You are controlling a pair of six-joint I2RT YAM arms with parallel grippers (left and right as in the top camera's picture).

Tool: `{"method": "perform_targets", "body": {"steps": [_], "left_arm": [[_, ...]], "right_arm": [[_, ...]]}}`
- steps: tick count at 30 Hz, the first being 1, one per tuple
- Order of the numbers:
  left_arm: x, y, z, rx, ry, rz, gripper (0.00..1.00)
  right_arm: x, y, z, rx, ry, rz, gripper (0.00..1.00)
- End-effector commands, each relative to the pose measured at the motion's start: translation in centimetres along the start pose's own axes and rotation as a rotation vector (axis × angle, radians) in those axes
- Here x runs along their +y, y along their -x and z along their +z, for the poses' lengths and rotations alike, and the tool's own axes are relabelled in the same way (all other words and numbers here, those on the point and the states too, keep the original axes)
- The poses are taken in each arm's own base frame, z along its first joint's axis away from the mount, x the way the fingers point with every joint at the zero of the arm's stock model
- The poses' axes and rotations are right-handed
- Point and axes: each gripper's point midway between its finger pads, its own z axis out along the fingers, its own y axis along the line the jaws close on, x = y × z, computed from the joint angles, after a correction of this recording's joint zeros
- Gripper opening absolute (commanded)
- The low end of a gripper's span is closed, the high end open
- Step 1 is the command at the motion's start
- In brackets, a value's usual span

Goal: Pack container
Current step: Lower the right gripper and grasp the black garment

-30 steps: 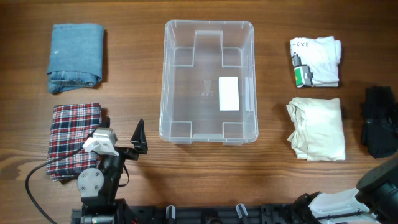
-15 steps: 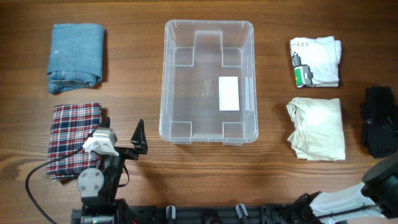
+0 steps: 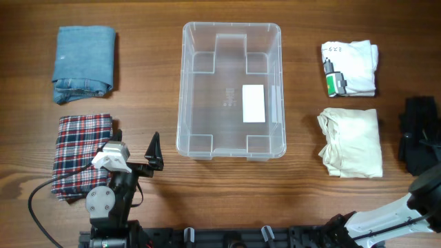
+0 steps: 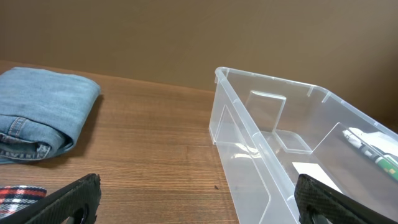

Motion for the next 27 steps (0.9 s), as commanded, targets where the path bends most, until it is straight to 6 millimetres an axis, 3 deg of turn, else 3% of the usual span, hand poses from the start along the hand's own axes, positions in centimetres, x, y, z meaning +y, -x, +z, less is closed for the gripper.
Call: {"method": "perform_targets", "body": {"steps": [1, 4, 6, 13, 19, 22, 23, 26, 27], "left_arm": [[0.4, -0.2, 0.0, 0.003, 0.017, 0.018, 1.00], [0.4, -0.2, 0.0, 0.003, 0.017, 0.018, 1.00], [0.4, -0.2, 0.0, 0.003, 0.017, 0.018, 1.00], [0.4, -0.2, 0.0, 0.003, 0.017, 0.017, 1.00], [0.4, -0.2, 0.0, 0.003, 0.017, 0.018, 1.00], [0.4, -0.2, 0.0, 0.003, 0.017, 0.018, 1.00], [0.4, -0.2, 0.0, 0.003, 0.017, 0.018, 1.00], [0.4, -0.2, 0.0, 0.003, 0.017, 0.018, 1.00], [0.4, -0.2, 0.0, 0.003, 0.017, 0.018, 1.00]], "right_arm": [[-0.3, -3.5, 2.5, 0.135, -0.011, 0.164, 0.04], [1.4, -4.0, 2.5, 0.164, 0.061, 0.229, 0.04], [3.5, -4.1, 2.3, 0.191, 0.155, 0.269, 0.04], [6.9, -4.7, 1.9, 0.229, 0.227, 0.434, 0.04], [9.3, -2.3, 1.1, 0.136, 0.315, 0.346, 0.06], [10.0, -0.4, -0.4, 0.076, 0.357, 0.213, 0.25], [10.3, 0.3, -1.1, 0.058, 0.375, 0.158, 0.44], [11.2, 2.1, -3.6, -0.013, 0.434, -0.035, 0.78], [11.5, 2.5, -4.2, -0.037, 0.443, -0.084, 0.82]]}}
